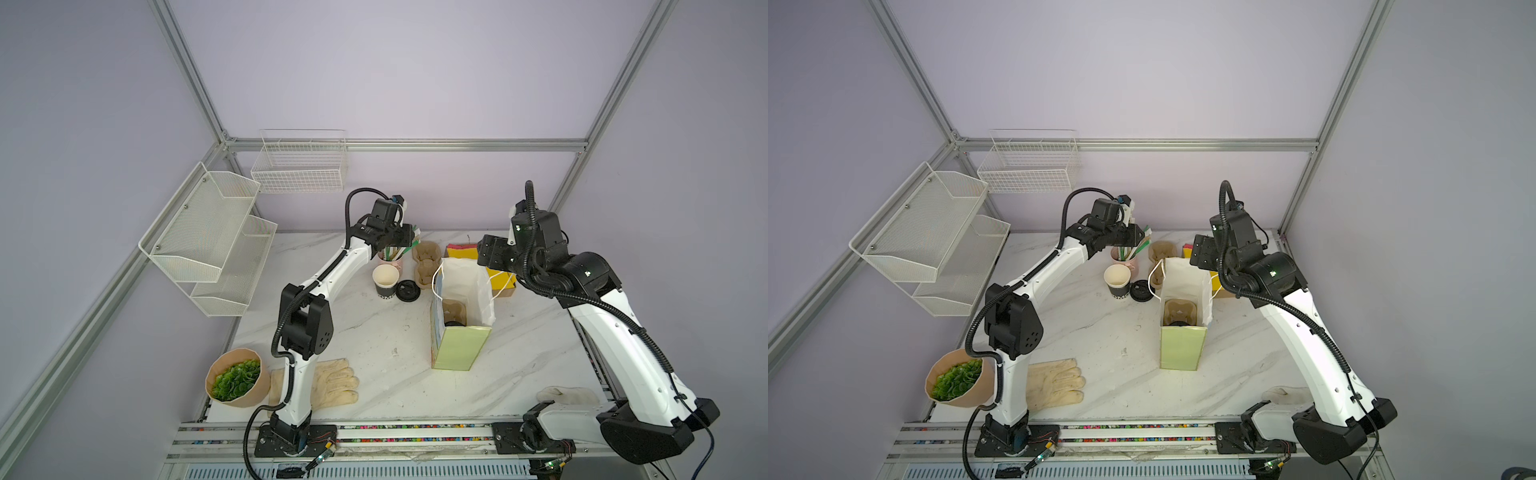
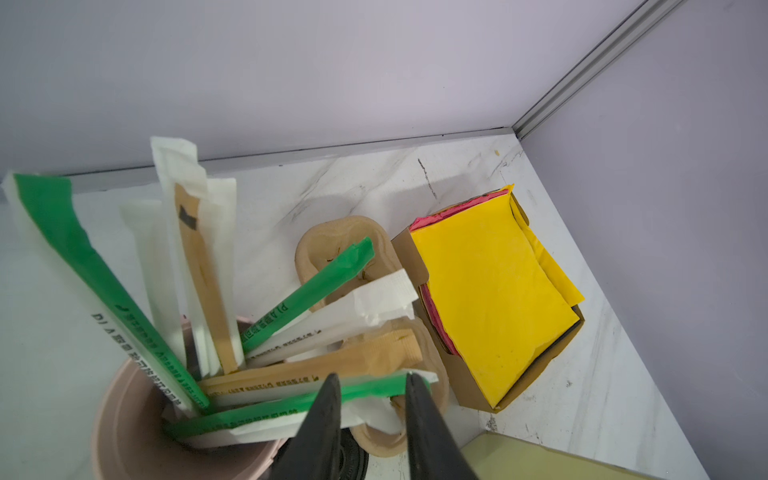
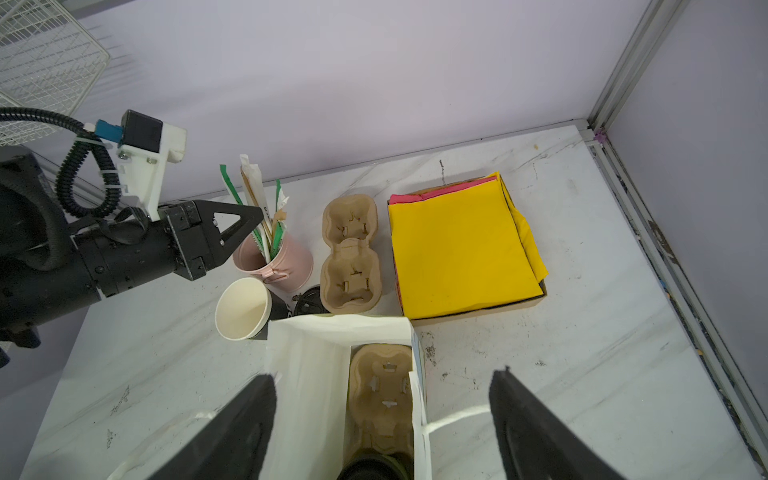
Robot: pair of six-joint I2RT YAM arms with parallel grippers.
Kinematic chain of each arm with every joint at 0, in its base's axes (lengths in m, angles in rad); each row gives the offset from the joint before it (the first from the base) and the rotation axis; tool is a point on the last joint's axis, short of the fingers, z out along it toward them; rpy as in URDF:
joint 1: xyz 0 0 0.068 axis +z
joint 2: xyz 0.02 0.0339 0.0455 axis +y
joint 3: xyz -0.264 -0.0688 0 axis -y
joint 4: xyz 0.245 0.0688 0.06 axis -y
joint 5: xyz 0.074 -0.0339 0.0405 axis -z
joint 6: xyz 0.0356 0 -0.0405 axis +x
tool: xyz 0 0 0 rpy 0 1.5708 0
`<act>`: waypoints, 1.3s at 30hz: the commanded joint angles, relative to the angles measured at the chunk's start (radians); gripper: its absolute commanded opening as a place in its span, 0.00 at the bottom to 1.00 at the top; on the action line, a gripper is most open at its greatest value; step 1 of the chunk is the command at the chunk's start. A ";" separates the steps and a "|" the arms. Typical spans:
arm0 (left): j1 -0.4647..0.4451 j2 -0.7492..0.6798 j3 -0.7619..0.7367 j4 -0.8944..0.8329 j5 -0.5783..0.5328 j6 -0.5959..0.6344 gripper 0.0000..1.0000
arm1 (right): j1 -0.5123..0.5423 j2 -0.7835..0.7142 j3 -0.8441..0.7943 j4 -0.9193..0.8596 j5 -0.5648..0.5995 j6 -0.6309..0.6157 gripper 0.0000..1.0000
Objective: Pack the takeout coffee
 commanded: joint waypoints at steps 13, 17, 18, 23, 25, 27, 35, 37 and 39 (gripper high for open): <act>0.005 -0.007 0.088 -0.019 0.020 -0.018 0.34 | -0.005 -0.030 -0.017 0.023 -0.012 -0.009 0.84; 0.003 -0.034 0.043 0.017 0.032 -0.030 0.46 | -0.004 -0.034 -0.025 0.023 -0.014 -0.010 0.84; 0.000 -0.031 0.042 0.018 0.032 -0.030 0.47 | -0.005 -0.032 -0.025 0.024 -0.015 -0.009 0.84; -0.007 -0.012 0.048 0.016 0.045 -0.032 0.45 | -0.005 -0.029 -0.026 0.026 -0.024 -0.009 0.84; -0.007 -0.006 0.051 0.013 0.040 -0.030 0.40 | -0.005 -0.030 -0.025 0.026 -0.024 -0.010 0.84; -0.008 0.003 0.062 0.003 0.033 -0.025 0.36 | -0.005 -0.031 -0.026 0.025 -0.025 -0.010 0.84; -0.008 0.024 0.085 -0.014 0.045 -0.030 0.35 | -0.005 -0.037 -0.035 0.026 -0.026 -0.011 0.84; -0.010 0.021 0.085 -0.013 0.055 -0.037 0.37 | -0.005 -0.038 -0.037 0.027 -0.029 -0.010 0.84; -0.011 0.019 0.086 -0.010 0.062 -0.038 0.40 | -0.005 -0.039 -0.042 0.030 -0.028 -0.013 0.84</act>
